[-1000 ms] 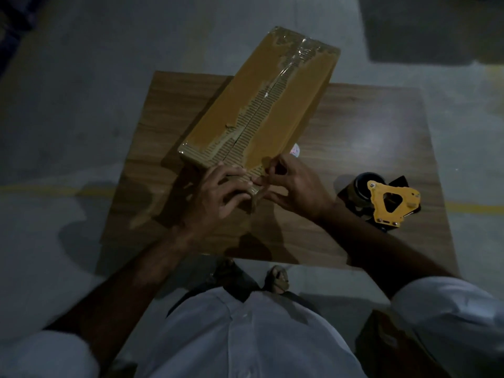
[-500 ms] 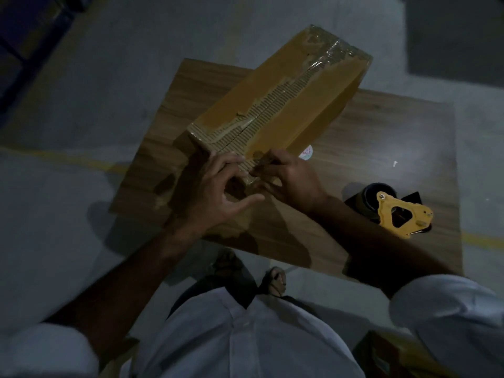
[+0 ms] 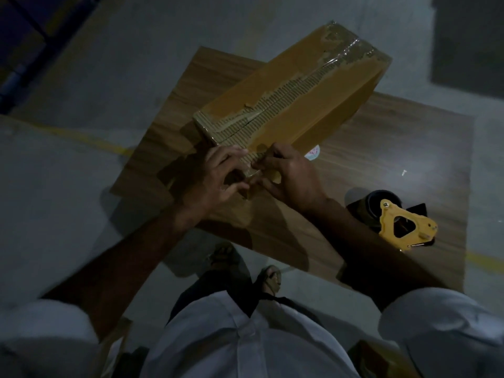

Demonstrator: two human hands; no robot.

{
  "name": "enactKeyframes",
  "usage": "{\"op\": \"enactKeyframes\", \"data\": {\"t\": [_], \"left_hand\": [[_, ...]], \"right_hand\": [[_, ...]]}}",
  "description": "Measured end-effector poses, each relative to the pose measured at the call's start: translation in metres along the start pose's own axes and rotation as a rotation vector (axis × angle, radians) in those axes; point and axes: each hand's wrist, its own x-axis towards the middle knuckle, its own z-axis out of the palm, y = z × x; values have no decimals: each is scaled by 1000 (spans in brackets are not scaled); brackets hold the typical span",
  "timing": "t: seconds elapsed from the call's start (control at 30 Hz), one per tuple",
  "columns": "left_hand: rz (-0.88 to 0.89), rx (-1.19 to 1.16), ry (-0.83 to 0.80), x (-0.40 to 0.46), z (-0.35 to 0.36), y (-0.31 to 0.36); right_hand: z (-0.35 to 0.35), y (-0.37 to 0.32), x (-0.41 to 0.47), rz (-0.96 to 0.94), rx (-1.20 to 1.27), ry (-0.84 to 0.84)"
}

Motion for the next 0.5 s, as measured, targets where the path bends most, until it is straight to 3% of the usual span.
{"op": "enactKeyframes", "data": {"t": [0.13,0.5], "left_hand": [[108,109,-46,17,-7,-5],[215,75,-289,53,-43,1]], "right_hand": [[7,-1,-2,78,15,48],[33,-27,-5,222,-82,172]]}}
